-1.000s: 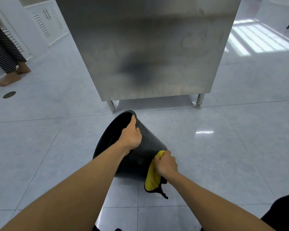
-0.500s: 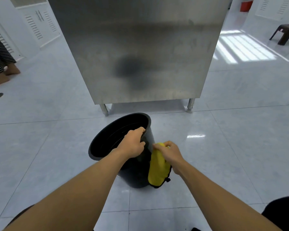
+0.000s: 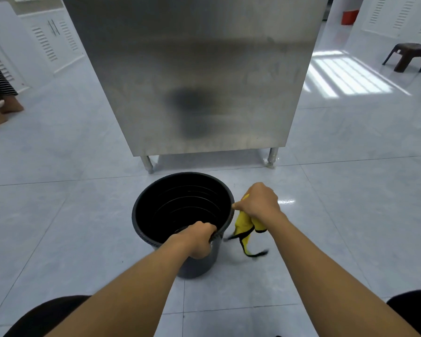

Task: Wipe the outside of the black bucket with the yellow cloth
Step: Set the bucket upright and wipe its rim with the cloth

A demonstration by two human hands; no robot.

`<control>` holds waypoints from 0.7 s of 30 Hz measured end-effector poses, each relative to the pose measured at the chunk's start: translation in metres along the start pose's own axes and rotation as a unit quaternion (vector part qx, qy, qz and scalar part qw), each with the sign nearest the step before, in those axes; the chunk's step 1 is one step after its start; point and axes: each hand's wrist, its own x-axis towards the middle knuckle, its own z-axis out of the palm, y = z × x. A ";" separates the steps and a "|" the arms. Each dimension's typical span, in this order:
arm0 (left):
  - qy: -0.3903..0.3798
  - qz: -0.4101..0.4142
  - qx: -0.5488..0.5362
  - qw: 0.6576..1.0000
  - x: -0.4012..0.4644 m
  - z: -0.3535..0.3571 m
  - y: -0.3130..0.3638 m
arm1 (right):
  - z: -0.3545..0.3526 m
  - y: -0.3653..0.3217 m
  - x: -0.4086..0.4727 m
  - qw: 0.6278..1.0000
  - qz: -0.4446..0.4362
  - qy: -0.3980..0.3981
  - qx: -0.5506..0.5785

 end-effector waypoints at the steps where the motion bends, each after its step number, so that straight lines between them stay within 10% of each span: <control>1: -0.007 -0.002 -0.005 1.000 0.000 0.000 0.001 | -0.001 -0.003 -0.002 1.000 -0.003 -0.008 -0.009; 7: -0.053 -0.026 -0.121 0.991 0.003 -0.003 0.004 | 0.001 -0.020 -0.010 0.997 -0.024 -0.077 0.014; 12: 0.071 0.071 -0.340 0.935 0.008 -0.011 0.010 | -0.016 -0.039 -0.018 0.988 -0.040 -0.139 0.057; 21: 0.125 0.131 -0.365 0.913 0.010 -0.024 0.010 | -0.090 -0.077 -0.032 0.962 -0.107 -0.157 0.198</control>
